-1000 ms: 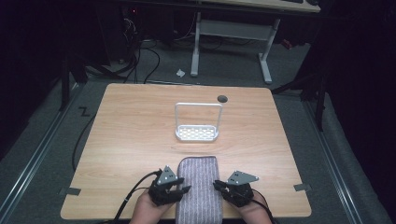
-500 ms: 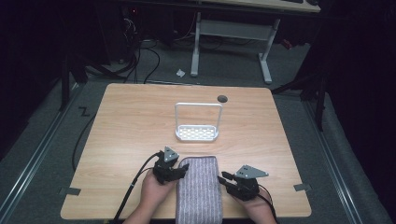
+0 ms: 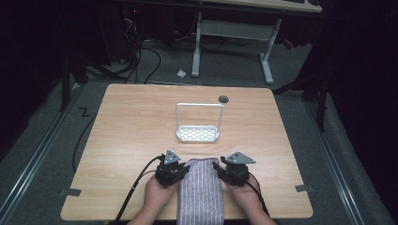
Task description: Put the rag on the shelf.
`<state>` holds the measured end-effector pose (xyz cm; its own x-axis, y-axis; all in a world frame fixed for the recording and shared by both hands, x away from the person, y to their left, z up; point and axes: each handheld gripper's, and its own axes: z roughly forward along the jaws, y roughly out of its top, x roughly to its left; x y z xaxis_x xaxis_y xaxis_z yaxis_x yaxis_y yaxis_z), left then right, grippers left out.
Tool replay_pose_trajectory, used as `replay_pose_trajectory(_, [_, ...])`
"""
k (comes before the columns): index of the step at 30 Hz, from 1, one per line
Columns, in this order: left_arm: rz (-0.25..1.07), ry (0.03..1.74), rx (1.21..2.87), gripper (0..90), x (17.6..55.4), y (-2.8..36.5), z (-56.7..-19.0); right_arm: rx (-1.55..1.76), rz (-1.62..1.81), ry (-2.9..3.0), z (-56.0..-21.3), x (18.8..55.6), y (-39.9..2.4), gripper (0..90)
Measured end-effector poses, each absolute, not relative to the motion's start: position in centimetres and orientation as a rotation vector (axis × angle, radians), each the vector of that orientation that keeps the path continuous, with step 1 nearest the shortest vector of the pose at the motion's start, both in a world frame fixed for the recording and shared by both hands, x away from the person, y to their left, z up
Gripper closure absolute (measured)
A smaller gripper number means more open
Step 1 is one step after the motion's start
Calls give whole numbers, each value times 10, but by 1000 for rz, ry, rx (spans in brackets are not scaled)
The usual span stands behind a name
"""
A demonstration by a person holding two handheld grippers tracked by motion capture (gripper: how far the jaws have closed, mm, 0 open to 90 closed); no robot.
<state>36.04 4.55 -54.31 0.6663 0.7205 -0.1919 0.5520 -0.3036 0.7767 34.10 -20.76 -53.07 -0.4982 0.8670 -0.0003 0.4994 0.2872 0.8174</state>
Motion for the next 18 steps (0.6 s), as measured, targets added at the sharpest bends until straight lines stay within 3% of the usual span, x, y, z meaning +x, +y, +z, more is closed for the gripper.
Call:
replay_pose_trajectory(3, [233, 990, 1989, 775, 360, 46, -543, 1295, 1045, 2128, -536, 352, -207, 657])
replay_pose_trajectory(11, [220, 980, 1994, 779, 356, 44, -543, 1295, 1066, 2198, -540, 347, -199, 681])
replay_pose_trajectory(13, [220, 977, 1995, 778, 354, 43, -543, 1270, 1068, 2215, -541, 344, -198, 772])
replay_pose_trajectory(18, [204, 981, 1988, 782, 352, 43, -544, 1226, 1069, 2221, -540, 337, -196, 836])
